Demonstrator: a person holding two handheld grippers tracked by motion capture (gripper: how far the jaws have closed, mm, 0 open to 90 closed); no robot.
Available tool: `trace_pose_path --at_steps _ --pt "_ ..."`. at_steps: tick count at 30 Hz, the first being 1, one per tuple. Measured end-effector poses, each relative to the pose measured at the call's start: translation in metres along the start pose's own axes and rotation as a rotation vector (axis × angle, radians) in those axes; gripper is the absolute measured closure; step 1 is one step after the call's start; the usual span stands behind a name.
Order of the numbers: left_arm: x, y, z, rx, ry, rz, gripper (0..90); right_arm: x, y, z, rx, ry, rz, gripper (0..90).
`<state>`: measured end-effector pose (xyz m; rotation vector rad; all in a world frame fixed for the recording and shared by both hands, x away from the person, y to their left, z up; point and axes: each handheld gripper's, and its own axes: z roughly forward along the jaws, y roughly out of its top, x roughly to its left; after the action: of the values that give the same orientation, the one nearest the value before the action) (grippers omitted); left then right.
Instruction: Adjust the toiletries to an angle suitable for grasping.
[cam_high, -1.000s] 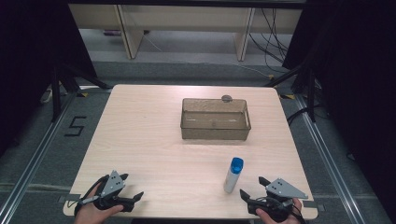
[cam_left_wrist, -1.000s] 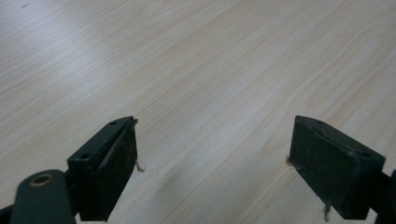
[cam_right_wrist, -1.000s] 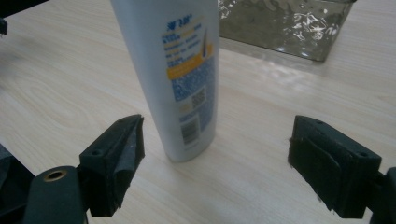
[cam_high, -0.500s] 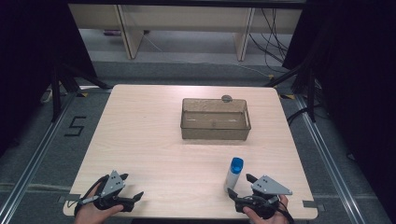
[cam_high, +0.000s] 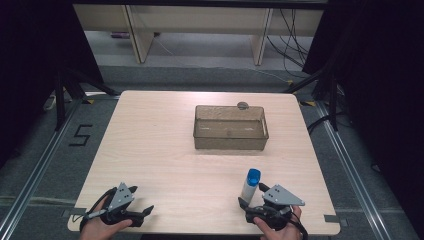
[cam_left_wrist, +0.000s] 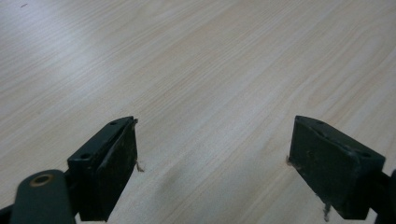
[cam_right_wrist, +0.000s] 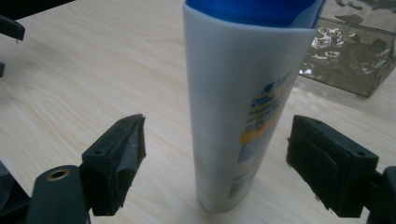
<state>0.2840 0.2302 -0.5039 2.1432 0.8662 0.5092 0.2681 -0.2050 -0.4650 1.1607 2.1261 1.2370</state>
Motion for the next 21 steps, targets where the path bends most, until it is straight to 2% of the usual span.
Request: trace_pose_path --at_steps 1,3,5,10,11,14,15,20,21 --pt "0.0 0.0 0.0 0.002 0.007 0.003 14.8 -0.003 0.001 0.003 -0.012 -0.012 -0.028 20.4" --pt "0.0 0.0 0.0 0.003 0.007 0.005 14.8 -0.004 0.001 0.004 -0.01 -0.014 -0.03 20.4" --pt "0.0 0.0 0.0 0.002 0.007 0.003 14.8 -0.005 0.001 0.008 -0.009 -0.014 0.0 20.3" --pt "0.001 0.0 0.0 0.001 0.004 0.006 14.8 -0.007 0.003 0.013 -0.011 -0.03 -0.001 20.8" --pt "-0.001 0.0 0.0 -0.011 -0.001 -0.011 14.8 -0.006 0.003 0.015 -0.013 -0.026 0.014 21.2" --pt "0.0 0.0 -0.001 -0.002 0.004 0.0 14.8 -0.009 0.004 0.017 -0.016 -0.042 -0.01 22.8" --pt "0.0 0.0 0.0 -0.009 -0.002 -0.005 14.8 -0.009 0.005 0.019 -0.016 -0.026 0.009 24.3" --pt "-0.001 0.0 0.0 -0.01 -0.002 -0.008 14.8 -0.01 0.005 0.021 -0.023 -0.03 -0.003 29.1" --pt "0.0 0.0 0.0 -0.009 -0.002 -0.008 14.8 -0.009 0.006 0.021 -0.01 -0.02 0.01 31.0"
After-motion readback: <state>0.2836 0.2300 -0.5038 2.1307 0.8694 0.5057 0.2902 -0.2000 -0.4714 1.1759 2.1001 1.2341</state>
